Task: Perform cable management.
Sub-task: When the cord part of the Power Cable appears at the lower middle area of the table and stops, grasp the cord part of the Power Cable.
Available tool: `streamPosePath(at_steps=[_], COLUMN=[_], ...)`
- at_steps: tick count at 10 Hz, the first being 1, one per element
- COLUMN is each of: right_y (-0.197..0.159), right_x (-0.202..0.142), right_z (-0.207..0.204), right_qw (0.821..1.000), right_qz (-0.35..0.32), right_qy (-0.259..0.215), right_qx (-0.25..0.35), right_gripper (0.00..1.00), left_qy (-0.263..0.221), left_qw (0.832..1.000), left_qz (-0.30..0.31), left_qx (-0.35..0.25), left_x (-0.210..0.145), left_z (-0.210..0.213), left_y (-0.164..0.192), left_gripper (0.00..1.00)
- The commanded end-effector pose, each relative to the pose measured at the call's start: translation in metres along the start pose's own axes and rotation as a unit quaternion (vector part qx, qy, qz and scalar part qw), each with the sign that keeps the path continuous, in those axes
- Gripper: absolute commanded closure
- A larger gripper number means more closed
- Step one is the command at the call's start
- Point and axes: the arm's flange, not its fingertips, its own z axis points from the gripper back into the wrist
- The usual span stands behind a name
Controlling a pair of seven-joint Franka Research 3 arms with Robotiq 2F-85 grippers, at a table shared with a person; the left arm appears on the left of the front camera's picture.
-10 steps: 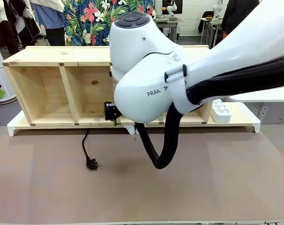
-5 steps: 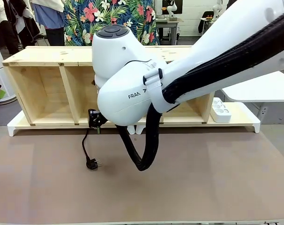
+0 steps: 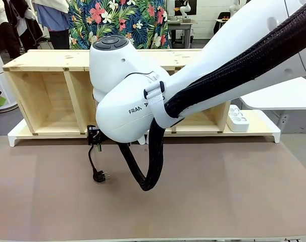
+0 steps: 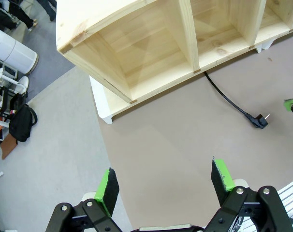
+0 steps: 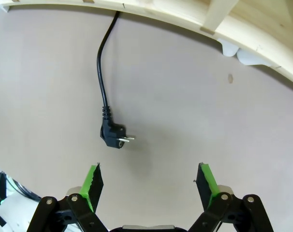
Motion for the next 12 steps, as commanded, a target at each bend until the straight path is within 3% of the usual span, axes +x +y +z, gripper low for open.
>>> streamPosePath(at_steps=[1, 10, 12], right_y=[0.005, 0.000, 0.023], right_x=[0.001, 0.001, 0.026], right_z=[0.002, 0.001, -0.035], right_qw=[1.000, 1.000, 0.997], right_qz=[0.000, 0.000, 0.035], right_qy=[-0.008, -0.002, 0.036], right_qx=[0.009, 0.001, 0.061], right_gripper=[0.00, 0.00, 0.00], left_qy=[-0.004, -0.004, -0.004], left_qw=[1.000, 1.000, 1.000], left_qz=[0.001, 0.001, 0.001], left_qx=[0.001, 0.001, 0.001], left_x=[0.001, 0.001, 0.001], left_z=[0.000, 0.000, 0.000], left_y=[0.000, 0.000, 0.000], left_gripper=[0.00, 0.00, 0.00])
